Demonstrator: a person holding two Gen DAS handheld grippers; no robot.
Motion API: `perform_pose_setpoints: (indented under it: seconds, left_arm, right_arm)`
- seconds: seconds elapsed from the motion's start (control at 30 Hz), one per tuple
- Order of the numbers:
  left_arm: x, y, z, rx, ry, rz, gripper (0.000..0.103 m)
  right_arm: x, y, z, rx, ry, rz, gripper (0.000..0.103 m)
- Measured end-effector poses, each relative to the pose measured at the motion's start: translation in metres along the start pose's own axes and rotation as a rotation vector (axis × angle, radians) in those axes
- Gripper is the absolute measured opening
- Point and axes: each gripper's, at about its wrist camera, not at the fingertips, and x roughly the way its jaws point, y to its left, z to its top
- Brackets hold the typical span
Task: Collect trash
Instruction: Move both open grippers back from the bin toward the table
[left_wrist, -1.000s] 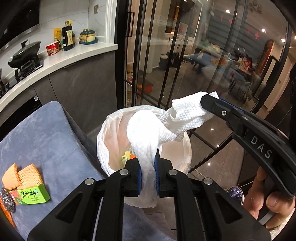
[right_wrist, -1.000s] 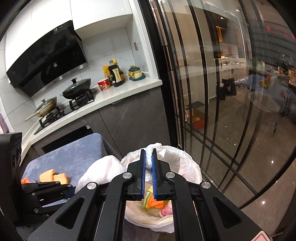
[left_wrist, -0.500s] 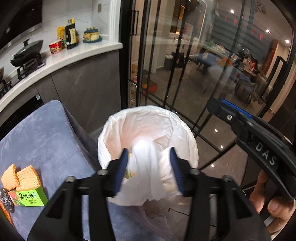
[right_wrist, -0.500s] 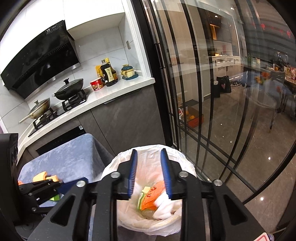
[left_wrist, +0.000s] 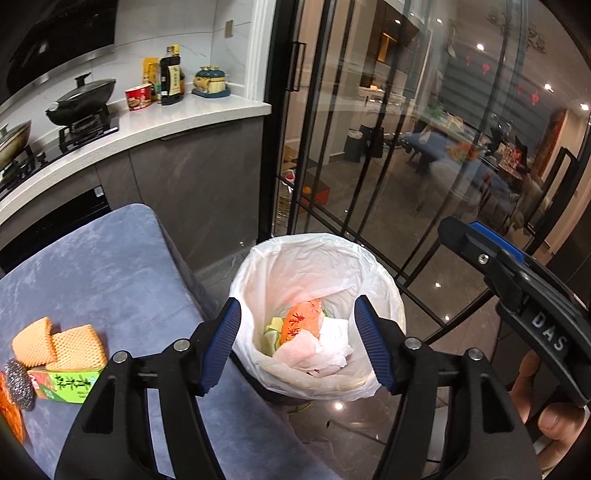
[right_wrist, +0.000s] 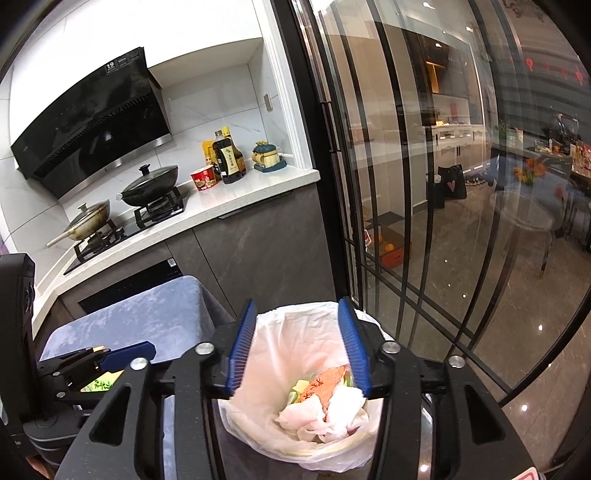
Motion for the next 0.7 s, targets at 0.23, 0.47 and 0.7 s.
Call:
perform_pose_setpoints:
  seconds: [0.23, 0.47, 0.7]
  left_arm:
    - [-0.019, 0.018, -0.002, -0.024, -0.026, 0.03, 0.061]
    - [-0.04, 0.037, -0.01, -0.044, -0.051, 0.076, 0.061]
    - [-0.07, 0.063, -0.023, -0.081, -0.094, 0.131, 0.071]
  right_arm:
    - [-0.008, 0.021, 0.002, -0.029, -0.013, 0.021, 0.052]
    - [-0.018, 0.048, -0.005, -0.058, -0.015, 0.049, 0.059]
    - [-0.026, 0.077, -0.01, -0.087, -0.007, 0.084, 0.065]
